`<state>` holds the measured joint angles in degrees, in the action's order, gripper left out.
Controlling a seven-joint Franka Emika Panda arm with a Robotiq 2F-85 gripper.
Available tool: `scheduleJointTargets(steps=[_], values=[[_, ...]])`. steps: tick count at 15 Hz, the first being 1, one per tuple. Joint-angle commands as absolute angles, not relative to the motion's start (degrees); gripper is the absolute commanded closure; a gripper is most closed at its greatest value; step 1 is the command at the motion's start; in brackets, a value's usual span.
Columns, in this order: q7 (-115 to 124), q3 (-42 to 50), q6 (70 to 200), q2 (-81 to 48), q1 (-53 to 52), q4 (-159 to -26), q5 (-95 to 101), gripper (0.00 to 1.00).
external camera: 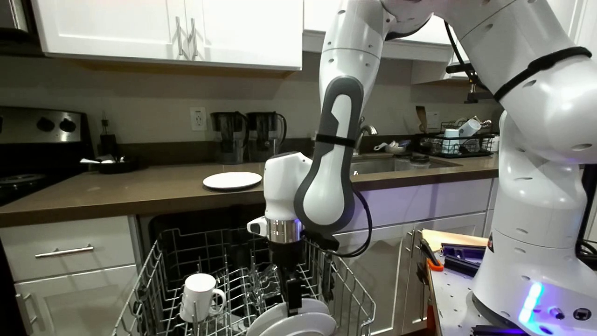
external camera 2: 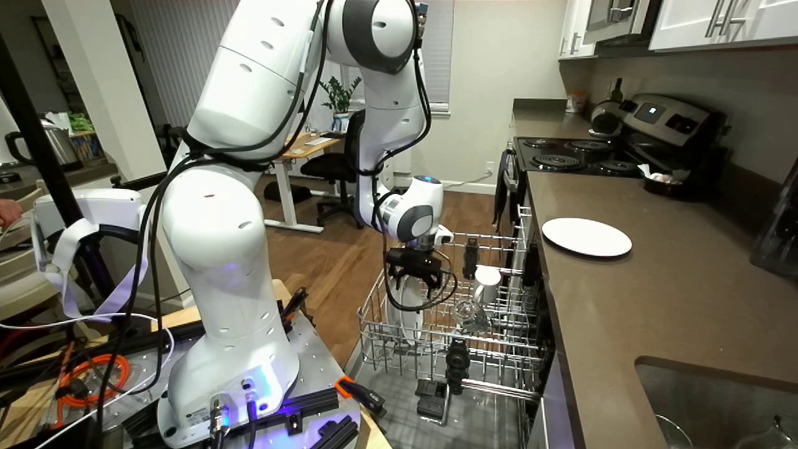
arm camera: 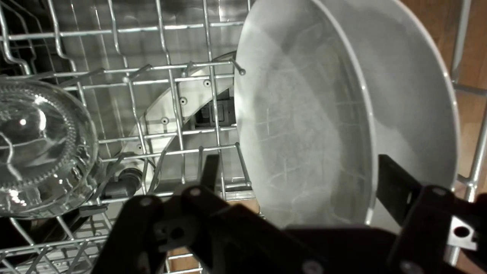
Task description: Move the two plates from the right to the left side of the dishwasher rack then move the mug to the right side
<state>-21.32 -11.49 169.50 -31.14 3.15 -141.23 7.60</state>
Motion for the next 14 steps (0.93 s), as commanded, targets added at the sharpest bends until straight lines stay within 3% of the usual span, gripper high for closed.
scheduleJointTargets(steps=[1, 3, 4, 7, 14], values=[[-21.9, -11.8, 171.3, -35.1, 3.8, -139.2, 8.6, 0.00], [-22.0, -12.0, 171.2, -37.0, 3.9, -138.3, 8.7, 0.00], [-22.4, -12.7, 171.3, -37.8, 4.6, -138.0, 8.6, 0.25], [-22.5, -13.9, 170.0, -37.1, 5.8, -137.6, 8.1, 0.37], [-24.5, -19.6, 164.0, -32.5, 12.4, -138.1, 6.2, 0.85]])
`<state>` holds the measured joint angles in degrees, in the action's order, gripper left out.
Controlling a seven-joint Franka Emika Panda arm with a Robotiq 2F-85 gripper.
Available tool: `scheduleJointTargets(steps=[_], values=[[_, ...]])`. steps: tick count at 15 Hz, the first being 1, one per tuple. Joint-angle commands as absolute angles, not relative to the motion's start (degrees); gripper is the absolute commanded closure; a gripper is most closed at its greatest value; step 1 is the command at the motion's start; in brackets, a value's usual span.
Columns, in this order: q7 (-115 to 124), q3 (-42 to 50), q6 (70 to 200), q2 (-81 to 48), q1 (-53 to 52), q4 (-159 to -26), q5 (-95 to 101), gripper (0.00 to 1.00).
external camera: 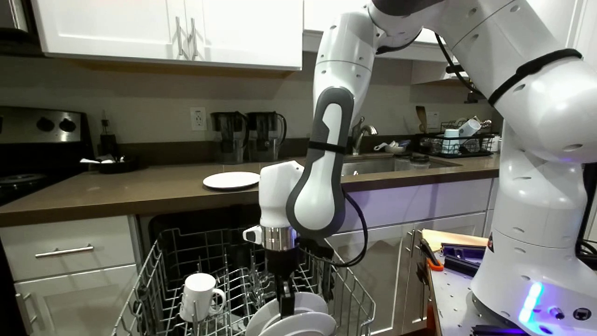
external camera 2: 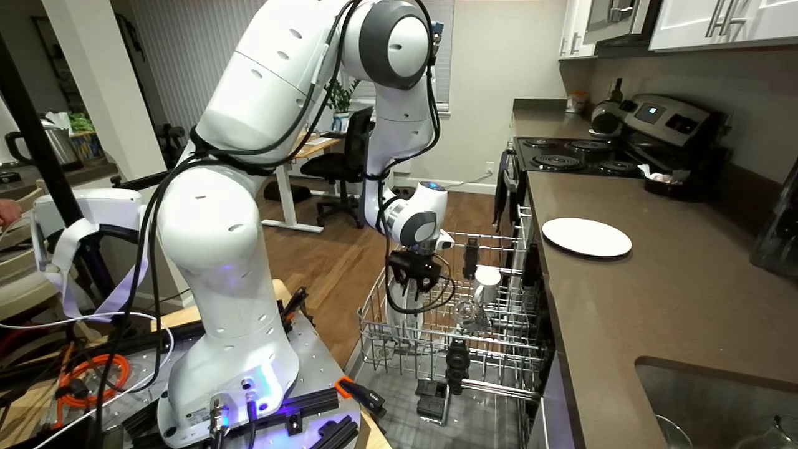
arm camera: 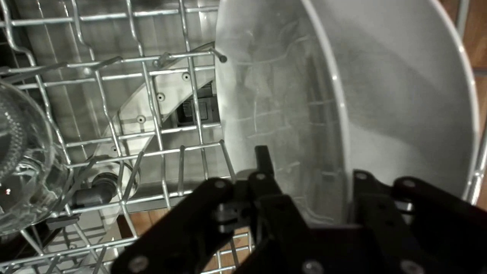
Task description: Move the two plates from the right to the left side of the dishwasher rack then move the mug to the right side
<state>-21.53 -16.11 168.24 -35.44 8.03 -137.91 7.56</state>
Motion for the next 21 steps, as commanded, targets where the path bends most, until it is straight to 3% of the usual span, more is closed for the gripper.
scheduleJointTargets(steps=[1, 4, 9, 15, 21], values=[[-25.5, -21.0, 162.3, -31.4, 13.9, -138.1, 5.7, 0.93], [-29.3, -24.4, 155.6, -28.0, 17.5, -136.8, 2.7, 1.00], [-35.3, -24.6, 145.5, -22.5, 17.0, -134.0, -4.0, 0.96], [-35.7, -20.5, 137.1, -16.0, 9.7, -130.7, -6.5, 0.96], [-33.8, -16.0, 137.3, -13.7, 0.7, -127.3, -2.7, 0.96]])
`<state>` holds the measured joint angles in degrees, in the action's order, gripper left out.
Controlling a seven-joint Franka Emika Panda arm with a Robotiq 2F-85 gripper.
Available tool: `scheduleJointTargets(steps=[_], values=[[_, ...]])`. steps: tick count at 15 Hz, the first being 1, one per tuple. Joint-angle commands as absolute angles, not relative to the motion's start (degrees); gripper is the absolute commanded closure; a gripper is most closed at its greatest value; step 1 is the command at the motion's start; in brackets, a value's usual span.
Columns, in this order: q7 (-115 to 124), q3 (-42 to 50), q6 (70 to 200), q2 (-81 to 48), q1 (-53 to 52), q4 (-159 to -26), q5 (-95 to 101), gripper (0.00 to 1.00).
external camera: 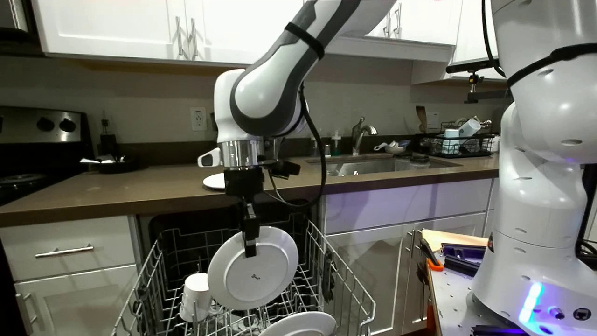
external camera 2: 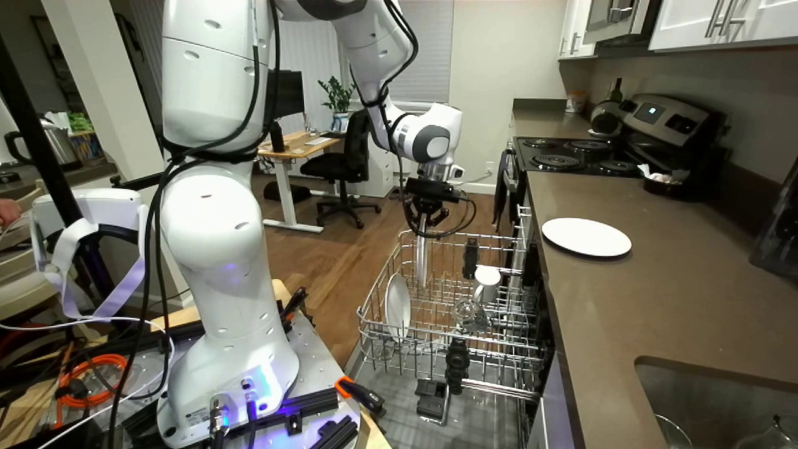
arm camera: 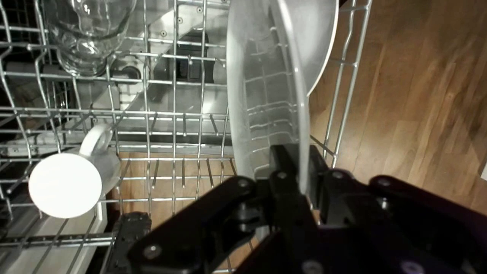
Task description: Move the two plates from the right to the left side of the dishwasher rack then move the mug to the right side
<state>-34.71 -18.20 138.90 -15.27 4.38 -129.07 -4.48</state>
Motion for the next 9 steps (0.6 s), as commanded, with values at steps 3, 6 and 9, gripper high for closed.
scheduleJointTargets(steps=[3, 6, 9], values=[[-33.4, -14.8, 138.4, -15.2, -2.2, -124.8, -1.7, 0.96], [-32.5, -13.9, 140.3, -17.8, -4.2, -122.4, -1.1, 0.96], [-30.9, -13.5, 142.7, -21.4, -5.5, -120.1, -0.4, 0.96]])
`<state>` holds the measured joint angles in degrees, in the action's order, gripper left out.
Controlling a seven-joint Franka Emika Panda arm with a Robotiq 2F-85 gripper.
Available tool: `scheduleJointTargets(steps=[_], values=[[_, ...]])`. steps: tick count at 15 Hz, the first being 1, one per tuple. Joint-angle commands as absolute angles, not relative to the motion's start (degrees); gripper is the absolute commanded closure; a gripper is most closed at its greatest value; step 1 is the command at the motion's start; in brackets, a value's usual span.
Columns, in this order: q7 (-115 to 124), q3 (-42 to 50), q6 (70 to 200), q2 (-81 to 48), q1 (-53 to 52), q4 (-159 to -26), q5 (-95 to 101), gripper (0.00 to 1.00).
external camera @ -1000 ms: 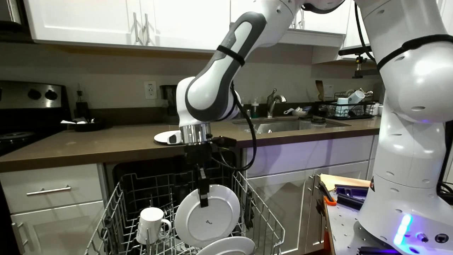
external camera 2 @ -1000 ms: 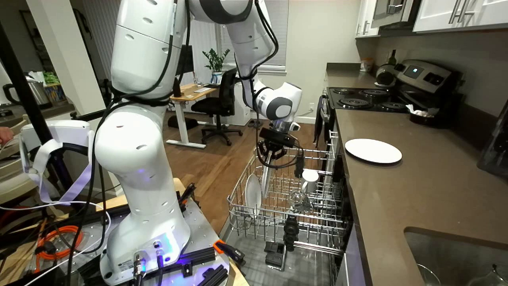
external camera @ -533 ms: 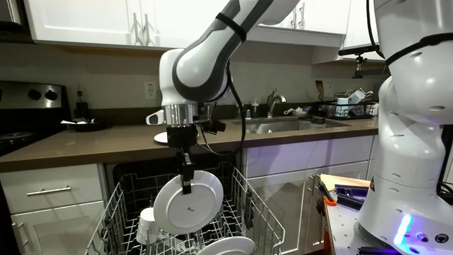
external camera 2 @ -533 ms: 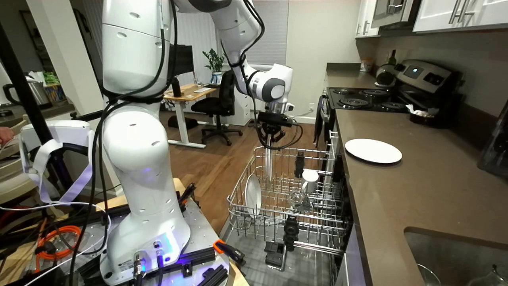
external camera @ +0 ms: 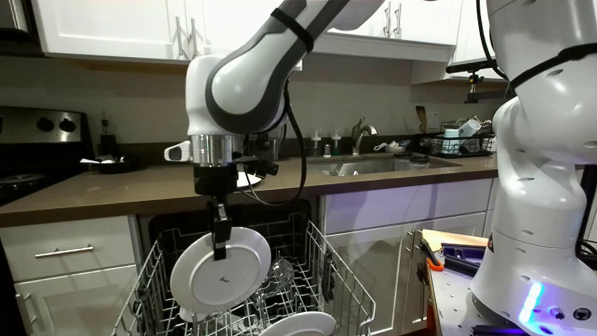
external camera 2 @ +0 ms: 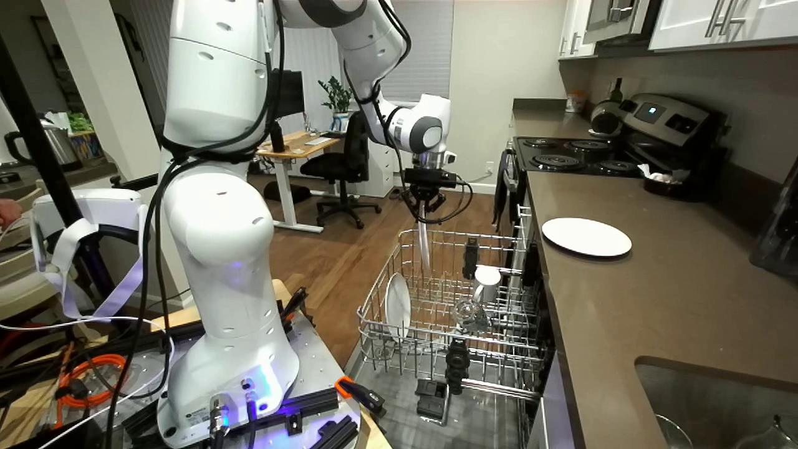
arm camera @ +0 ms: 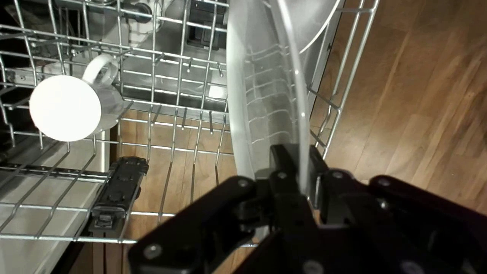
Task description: Move the two plates from the right to the left side of the dishwasher rack then move the mug to the right side
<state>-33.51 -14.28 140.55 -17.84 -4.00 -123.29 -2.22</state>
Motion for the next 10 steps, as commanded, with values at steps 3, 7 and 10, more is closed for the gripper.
scheduleJointTargets(steps=[3, 7, 10], values=[[-28.8, -13.2, 146.1, -25.5, -6.7, -117.9, 1.2, 0.96], [-25.7, -12.3, 149.2, -30.5, -8.2, -115.1, 4.9, 0.96], [-23.2, -11.6, 148.8, -33.2, -8.8, -112.9, 6.1, 0.96]])
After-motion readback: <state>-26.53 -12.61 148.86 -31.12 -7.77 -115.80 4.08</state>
